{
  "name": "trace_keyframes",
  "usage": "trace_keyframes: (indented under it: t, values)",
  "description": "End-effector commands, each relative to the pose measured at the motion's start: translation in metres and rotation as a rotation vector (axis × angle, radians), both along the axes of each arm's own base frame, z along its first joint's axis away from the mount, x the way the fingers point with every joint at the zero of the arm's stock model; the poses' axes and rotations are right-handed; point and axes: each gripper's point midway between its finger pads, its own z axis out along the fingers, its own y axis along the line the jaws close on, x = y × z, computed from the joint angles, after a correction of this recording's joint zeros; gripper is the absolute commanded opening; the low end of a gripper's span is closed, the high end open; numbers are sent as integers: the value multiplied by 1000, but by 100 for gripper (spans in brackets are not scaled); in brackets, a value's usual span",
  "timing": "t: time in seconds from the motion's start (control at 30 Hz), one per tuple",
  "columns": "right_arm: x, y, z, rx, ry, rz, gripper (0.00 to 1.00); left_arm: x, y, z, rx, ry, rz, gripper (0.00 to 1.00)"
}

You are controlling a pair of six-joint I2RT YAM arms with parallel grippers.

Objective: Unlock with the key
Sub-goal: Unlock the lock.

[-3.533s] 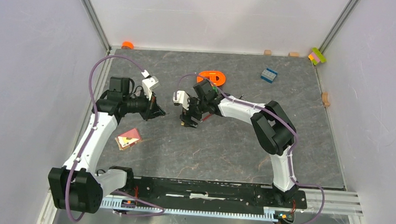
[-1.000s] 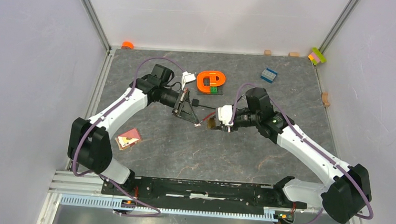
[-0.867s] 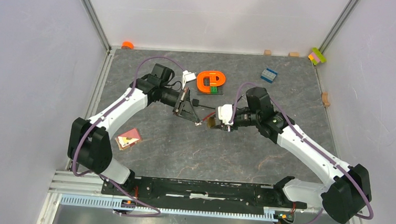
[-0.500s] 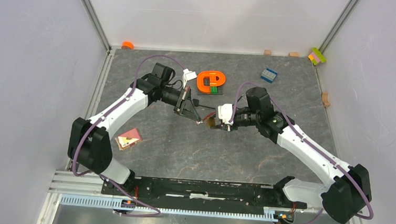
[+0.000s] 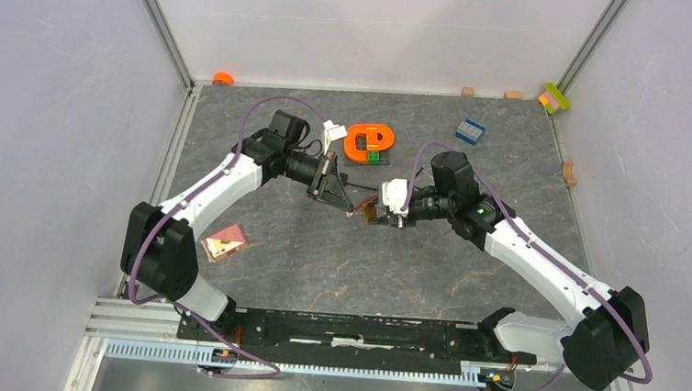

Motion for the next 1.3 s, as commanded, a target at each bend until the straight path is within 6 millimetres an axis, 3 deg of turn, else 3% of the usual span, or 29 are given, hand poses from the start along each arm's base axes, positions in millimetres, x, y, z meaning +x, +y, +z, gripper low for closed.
trace_keyframes:
  t: [0.0,1.27]
  values:
    - [4,6,36,79,-80,17,0,7,-7,17,-37,-40,3,2]
    - [-5,3,23,63,-82,52,0,12,-8,8,-21,-45,18,2]
